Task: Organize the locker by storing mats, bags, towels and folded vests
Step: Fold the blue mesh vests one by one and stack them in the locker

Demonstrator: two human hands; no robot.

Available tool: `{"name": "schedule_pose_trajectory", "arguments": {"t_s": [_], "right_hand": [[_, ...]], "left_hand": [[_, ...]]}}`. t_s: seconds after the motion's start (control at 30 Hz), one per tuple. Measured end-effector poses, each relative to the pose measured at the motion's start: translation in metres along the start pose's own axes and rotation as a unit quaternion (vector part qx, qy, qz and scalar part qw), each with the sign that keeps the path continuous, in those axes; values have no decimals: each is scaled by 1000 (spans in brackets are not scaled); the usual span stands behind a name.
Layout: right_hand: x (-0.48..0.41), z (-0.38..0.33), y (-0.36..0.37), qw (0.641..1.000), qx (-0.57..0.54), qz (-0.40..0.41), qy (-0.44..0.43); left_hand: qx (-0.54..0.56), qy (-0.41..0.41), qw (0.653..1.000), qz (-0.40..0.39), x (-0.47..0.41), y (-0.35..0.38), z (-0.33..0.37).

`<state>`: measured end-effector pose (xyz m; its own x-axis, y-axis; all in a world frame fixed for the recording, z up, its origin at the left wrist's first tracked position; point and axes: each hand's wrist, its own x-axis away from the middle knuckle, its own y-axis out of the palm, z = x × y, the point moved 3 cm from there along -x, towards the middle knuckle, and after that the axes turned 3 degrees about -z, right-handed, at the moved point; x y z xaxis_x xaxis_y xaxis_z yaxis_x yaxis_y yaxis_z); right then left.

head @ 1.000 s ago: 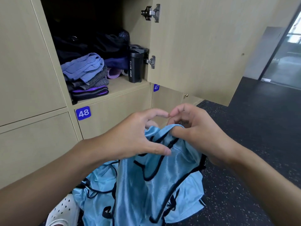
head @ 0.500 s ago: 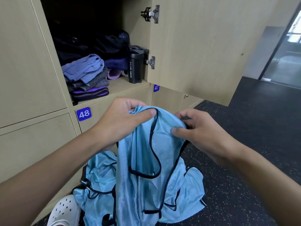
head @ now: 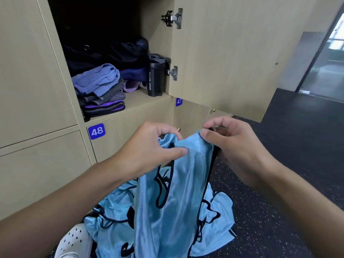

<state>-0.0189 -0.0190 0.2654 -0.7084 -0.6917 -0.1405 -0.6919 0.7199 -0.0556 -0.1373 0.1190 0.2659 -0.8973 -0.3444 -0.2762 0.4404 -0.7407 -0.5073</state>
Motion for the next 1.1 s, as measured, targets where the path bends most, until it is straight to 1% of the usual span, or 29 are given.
{"name": "schedule_pose_trajectory", "arguments": {"t_s": [0.1,0.17,0.2,0.3,0.33,0.4,0.5,0.6,0.67,0.77,0.8,0.87,0.93,1.0,1.03,1.1], "right_hand": [[1,0,-1,999,0,-48,4],[3,0,-1,996,47,-74,7],[4,1,-1,993,92,-71,-2],[5,-2,-3,972,224,-29,-62],[5,-2,-3,965,249,-19,-75],[4,-3,-5,961,264,-6,-86],[4,-3,-4,966,240,-12,-89],[7,-4,0,974,205,-44,-86],[8,-5,3,974,202,-60,-83],[8,-6,3,977,188,-46,-89],[8,-6,4,978,184,-40,-90],[7,-3,6,985,152,-41,-72],[7,-1,11,995,75,-60,-29],[6,1,14,996,12,-87,7],[6,2,14,995,1,-100,20],[7,3,15,993,18,-117,31]], "left_hand": [[10,8,1000,27,-3,-8,-1],[9,17,999,30,-4,-13,-1],[10,19,999,31,-4,-14,-1],[4,21,999,29,-4,-18,-2],[2,20,999,28,-4,-19,-2],[-8,18,999,31,-5,-22,-2],[-24,23,999,36,-5,-26,-3],[-28,29,998,40,-4,-25,-2],[-43,23,997,65,-5,-23,-4],[-84,28,988,128,-5,-24,-8],[-93,33,986,136,-4,-23,-7],[-86,37,989,112,-2,-17,-3],[-60,33,996,59,1,-8,3],[-54,25,998,21,3,-2,5],[-59,15,998,15,4,-1,4],[-73,-9,997,22,4,-1,2]]}}
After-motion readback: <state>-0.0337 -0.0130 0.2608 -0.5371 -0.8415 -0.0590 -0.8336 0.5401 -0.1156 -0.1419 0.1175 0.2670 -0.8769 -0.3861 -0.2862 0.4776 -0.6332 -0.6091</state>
